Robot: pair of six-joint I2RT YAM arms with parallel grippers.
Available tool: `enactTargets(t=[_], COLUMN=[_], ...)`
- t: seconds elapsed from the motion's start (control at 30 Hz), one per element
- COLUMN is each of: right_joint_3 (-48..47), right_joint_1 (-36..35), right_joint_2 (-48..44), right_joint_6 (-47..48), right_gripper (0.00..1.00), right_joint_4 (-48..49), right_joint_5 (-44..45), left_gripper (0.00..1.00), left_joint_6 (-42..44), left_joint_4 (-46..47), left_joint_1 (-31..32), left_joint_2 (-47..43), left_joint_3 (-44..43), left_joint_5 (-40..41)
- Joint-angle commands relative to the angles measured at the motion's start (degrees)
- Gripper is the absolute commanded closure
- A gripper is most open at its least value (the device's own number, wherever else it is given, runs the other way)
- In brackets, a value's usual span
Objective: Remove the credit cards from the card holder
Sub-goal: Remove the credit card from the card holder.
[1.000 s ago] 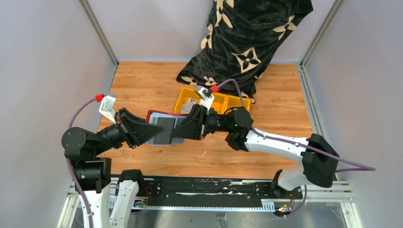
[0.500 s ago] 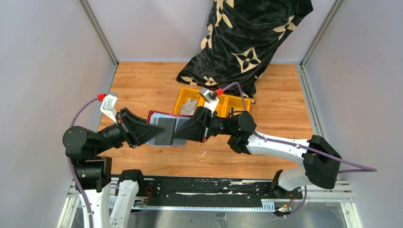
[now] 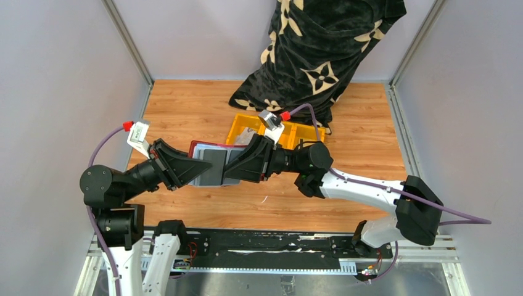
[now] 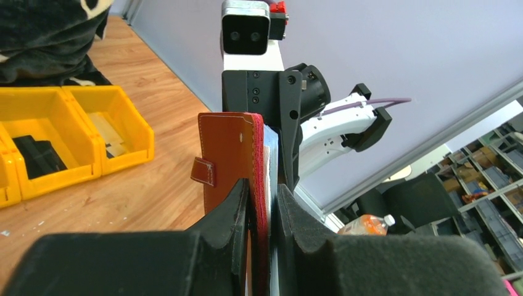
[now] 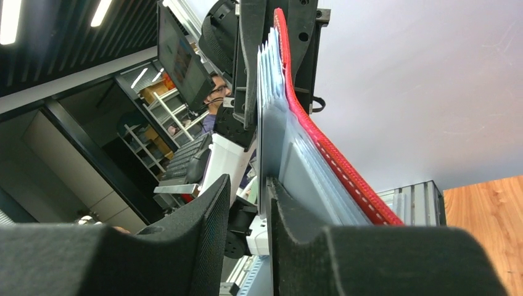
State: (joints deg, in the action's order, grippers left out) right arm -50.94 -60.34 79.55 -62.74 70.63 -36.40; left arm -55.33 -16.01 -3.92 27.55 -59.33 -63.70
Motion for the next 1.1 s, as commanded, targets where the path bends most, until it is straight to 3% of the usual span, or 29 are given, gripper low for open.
enactTargets(t=[0.0,0.07,0.2,0.3,0.5,0.77,1.07], right_joint_3=[-3.39,-3.78,-5.08,-5.39,-6.99,-5.67,-0.32], right_joint_1=[-0.63,-0.66,-0.66,-0.66,-0.62,-0.66,-0.16], right_joint_2=[-0.12,0.35,1.2,1.6,2.27,1.62,0.36], right_joint_6=[3.27,3.25,2.85,2.39,2.01,2.59,0.18], right_gripper=[0.69,0.71,0.87,0.99,1.0,1.0,1.0], right_joint_4=[-4.17,-4.27,-4.13,-3.49,-4.35,-5.04,0.44], right_joint_5=[0.66,0.74,0.1,-0.27,-1.19,0.4,4.19], left_gripper=[0.84,0.84,0.81,0.72,0.54,0.7,0.73], left_joint_6=[-1.21,-1.11,-1.23,-1.53,-7.83,-7.06,-8.02], left_joint_4=[0.91,0.92,1.08,1.2,7.68,6.46,6.59], left_joint_1=[0.32,0.32,0.32,0.32,0.33,0.32,0.32], left_joint_2=[-1.14,-1.3,-1.52,-1.85,-3.99,-3.24,-3.11], left_joint_3=[-0.09,0.08,0.3,0.61,5.47,3.8,2.58], left_joint_5=[1.21,1.3,1.48,1.64,1.56,-0.45,0.1])
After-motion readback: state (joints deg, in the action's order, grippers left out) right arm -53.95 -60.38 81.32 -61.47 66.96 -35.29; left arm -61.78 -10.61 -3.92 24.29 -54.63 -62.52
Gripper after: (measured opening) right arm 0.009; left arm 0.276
